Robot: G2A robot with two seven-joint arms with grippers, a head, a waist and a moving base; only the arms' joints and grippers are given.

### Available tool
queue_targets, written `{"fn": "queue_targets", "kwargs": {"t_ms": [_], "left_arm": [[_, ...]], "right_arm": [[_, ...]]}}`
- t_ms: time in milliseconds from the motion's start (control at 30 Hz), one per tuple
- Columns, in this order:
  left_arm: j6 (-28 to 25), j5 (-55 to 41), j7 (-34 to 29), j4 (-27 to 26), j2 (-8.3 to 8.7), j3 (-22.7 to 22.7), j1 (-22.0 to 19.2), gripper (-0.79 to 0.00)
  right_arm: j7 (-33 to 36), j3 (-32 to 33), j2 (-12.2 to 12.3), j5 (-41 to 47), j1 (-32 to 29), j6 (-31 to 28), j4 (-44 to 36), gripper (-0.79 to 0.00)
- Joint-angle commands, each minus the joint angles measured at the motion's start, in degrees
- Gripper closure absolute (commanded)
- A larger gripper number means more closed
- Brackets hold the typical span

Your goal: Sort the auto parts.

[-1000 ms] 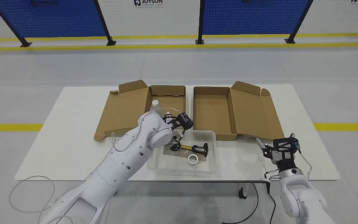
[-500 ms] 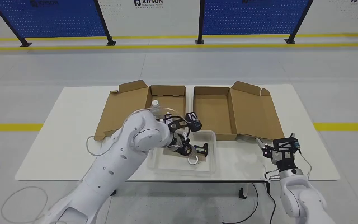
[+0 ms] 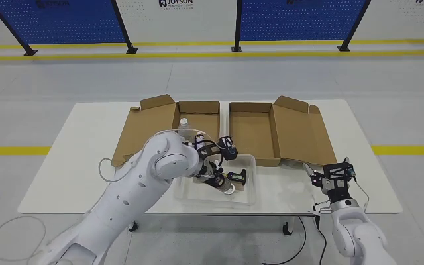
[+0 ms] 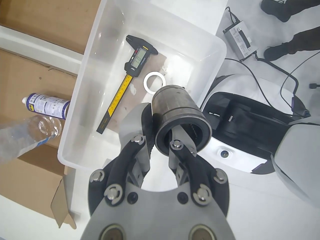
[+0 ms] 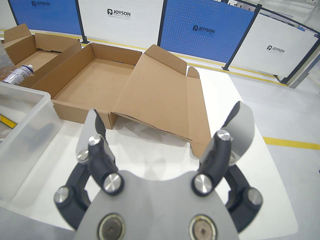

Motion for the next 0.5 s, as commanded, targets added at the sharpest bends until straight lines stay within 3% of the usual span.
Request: {"fn": "queue_targets", "kwargs": {"t_ms": [0,167,467], "left_arm": [[0.7,0.9,0.5,0.6,0.27,-0.8,-0.3,0.000],[2.7,2.5,1.9,1.4,0.86,-3.2,-0.8,0.000],[8.4,14.9,0.3,1.9,1.97,-5.3,-1.7,0.000]], "right_arm": [[0.0,0.0,0.0,0.0,0.0,0.0,0.0,-0.785],[0.0,0.0,0.0,0.0,0.0,0.0,0.0,-0.785],[0.0,0.0,0.0,0.0,0.0,0.0,0.0,-0.785]]}}
